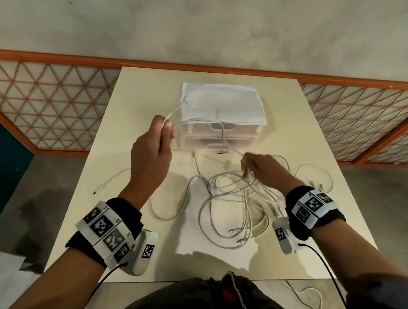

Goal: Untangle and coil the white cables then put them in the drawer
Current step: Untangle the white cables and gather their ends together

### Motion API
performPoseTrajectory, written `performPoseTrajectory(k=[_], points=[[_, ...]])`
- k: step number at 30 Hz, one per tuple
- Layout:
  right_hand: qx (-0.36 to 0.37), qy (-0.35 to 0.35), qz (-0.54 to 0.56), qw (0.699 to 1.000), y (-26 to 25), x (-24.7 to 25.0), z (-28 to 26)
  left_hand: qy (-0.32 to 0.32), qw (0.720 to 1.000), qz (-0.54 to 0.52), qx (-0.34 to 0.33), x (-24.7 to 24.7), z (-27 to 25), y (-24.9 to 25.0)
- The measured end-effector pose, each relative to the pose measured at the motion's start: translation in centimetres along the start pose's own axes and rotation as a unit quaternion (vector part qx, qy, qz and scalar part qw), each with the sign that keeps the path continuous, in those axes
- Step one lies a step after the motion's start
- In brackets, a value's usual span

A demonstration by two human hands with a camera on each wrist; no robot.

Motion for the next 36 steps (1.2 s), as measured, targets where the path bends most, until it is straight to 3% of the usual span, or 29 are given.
performPoseTrajectory(k=[5, 9, 12, 14, 17, 19, 21, 24, 25, 29, 32, 36], points=[[-0.013, 0.154, 0.159, 0.975, -0.2, 6.8, 0.4, -0.079, 0.986, 0.132, 0.058, -0.7, -2.0, -3.2], [-0.016, 0.149, 0.178, 0.972, 3.5, 8.3, -0.8, -0.119, 0.986, 0.049, 0.107, -0.3, -3.4, -4.8], [-0.016, 0.066, 0.189, 0.98, 6.5, 6.7, -2.9, -0.18, 0.966, -0.092, 0.161, 0.0, -4.4, -5.7], [-0.037, -0.051, 0.215, 0.975, 7.3, 4.2, -4.3, -0.249, 0.936, -0.133, 0.208, -0.5, -5.5, -5.9], [-0.069, -0.238, 0.159, 0.956, 7.7, -0.6, -5.7, -0.366, 0.877, -0.109, 0.292, -1.7, -7.3, -6.8], [-0.076, -0.303, 0.068, 0.948, 8.3, -2.7, -6.0, -0.409, 0.847, -0.084, 0.33, -2.1, -8.4, -7.4], [-0.087, -0.255, 0.009, 0.963, 8.9, -3.1, -4.7, -0.4, 0.846, -0.088, 0.342, -2.4, -8.5, -7.1], [-0.091, -0.078, 0.043, 0.992, 6.7, -1.1, -1.5, -0.345, 0.856, -0.131, 0.362, -2.5, -7.8, -6.3], [-0.079, -0.05, 0.044, 0.995, 5.2, -0.7, -0.4, -0.33, 0.851, -0.154, 0.378, -2.4, -7.8, -6.1], [-0.033, -0.056, 0.085, 0.994, -1.6, -2.2, 4.7, -0.287, 0.843, -0.197, 0.411, -1.9, -8.0, -6.3], [-0.024, -0.092, 0.071, 0.993, -5.5, -5.8, 7.0, -0.264, 0.818, -0.227, 0.459, -1.5, -8.8, -6.4], [-0.11, -0.092, 0.124, 0.982, -6.2, -9.5, 8.0, -0.216, 0.79, -0.29, 0.495, -0.6, -9.4, -6.7]])
Point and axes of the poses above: each hand's wrist, its own z-axis towards the middle knuckle, its own x-axis out of the back of the hand, y = z × x, the point moved 7 cm from there along z, towards the middle knuckle, and after that the axes turned 14 degrees about -z, right-handed, at the moved point
